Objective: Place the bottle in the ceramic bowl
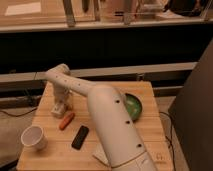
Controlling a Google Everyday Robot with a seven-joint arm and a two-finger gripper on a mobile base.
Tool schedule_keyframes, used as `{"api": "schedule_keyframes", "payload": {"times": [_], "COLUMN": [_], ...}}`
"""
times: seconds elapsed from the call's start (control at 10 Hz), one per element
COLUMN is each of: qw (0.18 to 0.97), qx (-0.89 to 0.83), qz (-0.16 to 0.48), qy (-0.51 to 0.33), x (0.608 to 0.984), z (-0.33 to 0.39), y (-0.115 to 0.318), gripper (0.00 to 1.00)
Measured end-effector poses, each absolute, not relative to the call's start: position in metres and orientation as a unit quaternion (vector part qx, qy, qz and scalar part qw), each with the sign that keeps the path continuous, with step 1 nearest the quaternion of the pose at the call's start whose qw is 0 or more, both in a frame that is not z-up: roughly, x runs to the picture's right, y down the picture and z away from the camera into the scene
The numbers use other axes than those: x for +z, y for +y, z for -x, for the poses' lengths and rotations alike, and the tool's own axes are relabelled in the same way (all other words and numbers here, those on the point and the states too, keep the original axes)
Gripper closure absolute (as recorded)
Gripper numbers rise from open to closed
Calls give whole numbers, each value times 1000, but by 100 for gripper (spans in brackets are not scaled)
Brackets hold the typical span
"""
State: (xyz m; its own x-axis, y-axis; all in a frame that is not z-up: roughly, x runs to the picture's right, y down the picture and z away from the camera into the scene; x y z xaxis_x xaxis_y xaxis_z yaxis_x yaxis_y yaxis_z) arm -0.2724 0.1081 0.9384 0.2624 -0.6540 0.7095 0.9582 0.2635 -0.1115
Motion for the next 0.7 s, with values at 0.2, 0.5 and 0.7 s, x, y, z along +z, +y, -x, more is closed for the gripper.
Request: {"api": "schedule_keyframes", "payload": {"times": [0.2, 0.5, 0.7], "qw": [746, 746, 748], "qx": [-541, -541, -540], "qz": [274, 271, 268], "qy": [-276, -277, -278], "x": [936, 931, 921], "z": [274, 274, 270], "y": [107, 106, 98], "gripper": [75, 97, 97]}}
